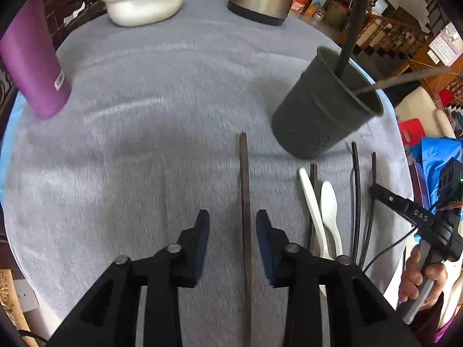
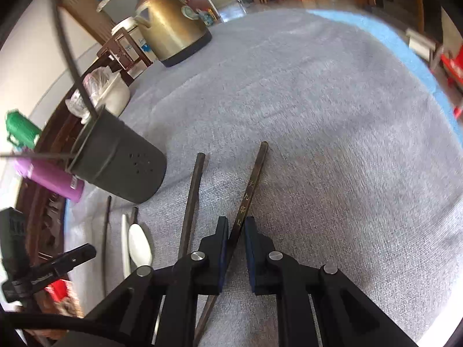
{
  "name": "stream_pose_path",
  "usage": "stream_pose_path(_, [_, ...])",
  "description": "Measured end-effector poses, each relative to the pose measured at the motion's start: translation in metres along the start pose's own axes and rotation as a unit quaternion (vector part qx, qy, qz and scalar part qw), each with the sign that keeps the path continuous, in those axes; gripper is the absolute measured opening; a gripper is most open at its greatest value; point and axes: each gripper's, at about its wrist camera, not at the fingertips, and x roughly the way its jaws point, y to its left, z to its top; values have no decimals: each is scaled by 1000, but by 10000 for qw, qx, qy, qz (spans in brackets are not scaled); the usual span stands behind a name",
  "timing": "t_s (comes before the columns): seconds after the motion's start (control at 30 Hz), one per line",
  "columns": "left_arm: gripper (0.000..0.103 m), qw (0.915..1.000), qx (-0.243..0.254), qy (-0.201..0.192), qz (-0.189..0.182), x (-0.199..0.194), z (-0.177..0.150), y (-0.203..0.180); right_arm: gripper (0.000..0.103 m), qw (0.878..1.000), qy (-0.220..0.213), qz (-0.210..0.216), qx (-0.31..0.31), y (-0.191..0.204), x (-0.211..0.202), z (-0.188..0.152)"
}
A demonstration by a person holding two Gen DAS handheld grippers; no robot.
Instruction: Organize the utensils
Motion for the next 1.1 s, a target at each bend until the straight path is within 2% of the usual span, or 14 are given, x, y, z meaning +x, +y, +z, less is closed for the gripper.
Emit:
stream_pose_path(0.1, [35, 9999, 82, -66, 104, 1, 14, -6, 16, 9991, 153, 89, 382, -14, -3, 8])
stream_pose_path(0.3, [35, 9998, 103, 60, 184, 22, 32, -20, 22, 9969, 136, -189, 751, -19, 0, 26])
stream_pose_path(0.37, [35, 9998, 80, 58, 179, 31, 35, -24, 22, 9963, 118, -364, 766, -13, 3, 31])
stream_pose_path(0.47, [34, 9999, 50, 15, 159, 35, 39, -24, 22, 9961, -73, -757, 453, 4, 10, 36])
stream_pose_path(0.53, [15, 9997, 80, -42, 242, 34, 40, -23, 21, 9949, -142, -969, 230, 11, 12, 36])
stream_pose_path(0.6, [6, 9999, 33, -77, 147, 33, 41, -16, 12, 9934, -186, -1128, -27, 15, 12, 34])
stream_pose_path(0.63, [6, 9999, -21, -94, 83, 30, 38, -12, 11, 9936, -200, -1106, -105, 16, 13, 32])
stream_pose_path(0.73, [6, 9995, -86, -291, 130, 14, 32, -6, 8, 9963, -287, -804, -106, 14, 3, 25])
stream_pose_path(0.8, [6, 9988, -62, -486, 30, 1, 20, -10, 8, 9974, -423, -553, -178, 16, -9, 22])
stream_pose_path(0.9, [6, 9959, 73, -898, -3, -35, 13, -20, 7, 9962, -803, 49, -344, 25, -37, 19])
stream_pose_path(1.0, [6, 9906, 172, -1350, -120, -75, 4, -31, 7, 9898, -1247, 454, -512, 35, -65, 18])
stream_pose_path(1.1, [6, 9834, 328, -1778, -140, -110, 4, -43, 7, 9775, -1821, 811, -687, 46, -94, 13])
